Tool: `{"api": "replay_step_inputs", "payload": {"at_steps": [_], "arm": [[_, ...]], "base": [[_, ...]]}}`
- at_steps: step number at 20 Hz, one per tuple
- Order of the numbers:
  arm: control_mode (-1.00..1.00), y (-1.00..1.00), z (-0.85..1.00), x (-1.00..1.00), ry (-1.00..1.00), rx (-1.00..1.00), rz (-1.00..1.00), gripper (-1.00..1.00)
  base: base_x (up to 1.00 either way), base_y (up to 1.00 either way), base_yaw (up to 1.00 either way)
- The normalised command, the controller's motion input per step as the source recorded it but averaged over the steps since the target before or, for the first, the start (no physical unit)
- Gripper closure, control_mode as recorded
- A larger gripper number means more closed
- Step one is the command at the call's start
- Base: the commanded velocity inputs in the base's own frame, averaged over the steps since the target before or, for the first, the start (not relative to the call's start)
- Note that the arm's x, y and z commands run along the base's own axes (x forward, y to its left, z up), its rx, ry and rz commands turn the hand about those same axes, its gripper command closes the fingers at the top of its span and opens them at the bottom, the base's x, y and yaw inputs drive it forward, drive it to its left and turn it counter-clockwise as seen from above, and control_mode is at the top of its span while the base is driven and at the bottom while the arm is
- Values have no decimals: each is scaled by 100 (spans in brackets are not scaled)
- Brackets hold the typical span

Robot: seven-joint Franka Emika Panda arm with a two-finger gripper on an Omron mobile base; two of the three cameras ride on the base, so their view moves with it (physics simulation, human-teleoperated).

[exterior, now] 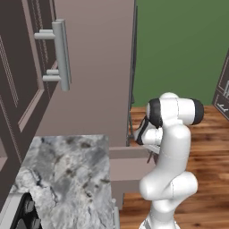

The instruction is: Organize the utensils by type. Pick up the wooden spoons from the counter and place them in the open cabinet. Then pick up the metallic utensils from the counter and place them in the open drawer.

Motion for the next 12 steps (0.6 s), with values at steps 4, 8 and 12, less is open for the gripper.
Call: {"api": "replay_step_inputs", "payload": {"at_steps": [4, 8, 12], "arm": [[-100, 4, -20, -5, 0, 5, 0, 100], [-100, 25, 20, -24, 0, 9, 0, 100], [-100, 38, 28, -34, -2, 1, -2, 100]], "base": [[0, 0, 0], [0, 0, 0], [0, 0, 0]]}}
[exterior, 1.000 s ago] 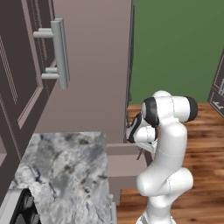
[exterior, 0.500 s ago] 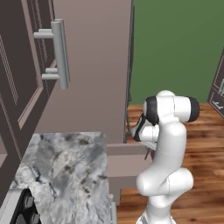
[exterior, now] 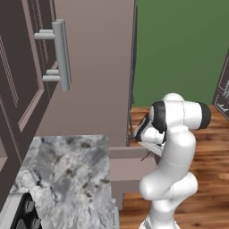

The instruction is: Organize the utensils by type. Pick up the wooden spoons from the counter and place them in the open cabinet. Then pick up the metallic utensils from the counter and place them in the open drawer.

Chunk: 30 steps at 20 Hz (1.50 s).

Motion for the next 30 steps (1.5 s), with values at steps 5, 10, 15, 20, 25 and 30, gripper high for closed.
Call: {"api": "replay_step_inputs", "payload": {"at_steps": [5, 10, 15, 20, 25, 30], "arm": [[-100, 60, 1, -10, 0, -2, -5, 100], [-100, 47, -10, 8, 0, -4, -2, 100], [-100, 3, -31, 13, 0, 0, 0, 100], [-100, 0, -38, 4, 0, 0, 0, 100], [-100, 4, -27, 10, 1, 0, 0, 100], [-100, 0, -26, 12, 0, 0, 0, 100]], "base": [[0, 0, 0], [0, 0, 0], [0, 0, 0], [0, 0, 0], [0, 0, 0], [0, 0, 0]]}}
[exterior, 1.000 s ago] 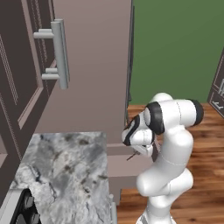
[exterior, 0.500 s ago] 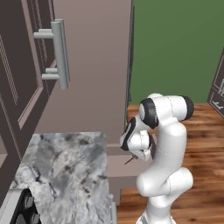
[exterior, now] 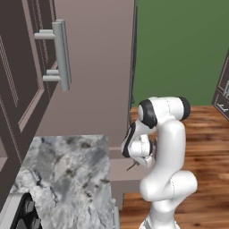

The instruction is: Organize the utensils by type. Pick up the wooden spoons from the counter and place them in the open cabinet. Then pick up the metallic utensils from the counter and place them in the open drawer.

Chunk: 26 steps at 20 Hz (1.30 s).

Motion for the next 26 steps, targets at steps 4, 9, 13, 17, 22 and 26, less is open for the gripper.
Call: {"api": "replay_step_inputs", "payload": {"at_steps": [4, 9, 13, 17, 22, 26], "arm": [[-100, 0, -28, 8, 0, 0, 0, 100], [-100, 0, -27, 6, 0, 0, 0, 100], [-100, 0, -17, 10, 1, 0, 0, 100], [-100, 0, -2, 5, 1, 0, 0, -100], [-100, 0, 11, 0, 1, 0, 0, -100], [-100, 0, 33, 0, 0, 0, 0, -100]], "base": [[0, 0, 0], [0, 0, 0], [0, 0, 0], [0, 0, 0], [0, 0, 0], [0, 0, 0]]}}
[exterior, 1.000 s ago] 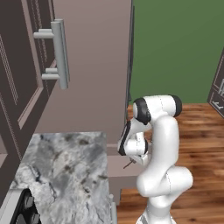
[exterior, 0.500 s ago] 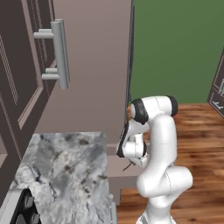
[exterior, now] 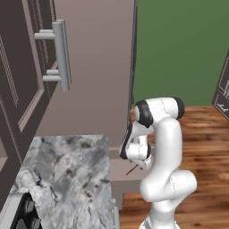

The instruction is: Organize the utensils by type. Pick up the wooden spoons from the counter and place them in the open cabinet. Then pick up the metallic utensils from the counter and place them in the open drawer.

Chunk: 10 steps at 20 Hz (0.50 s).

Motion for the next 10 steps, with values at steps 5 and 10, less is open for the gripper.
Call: {"api": "replay_step_inputs", "payload": {"at_steps": [5, 10], "arm": [[-100, 0, 69, -5, 0, 2, 5, -100], [-100, 0, 94, -24, -3, 0, 13, -100]], "base": [[0, 0, 0], [0, 0, 0]]}}
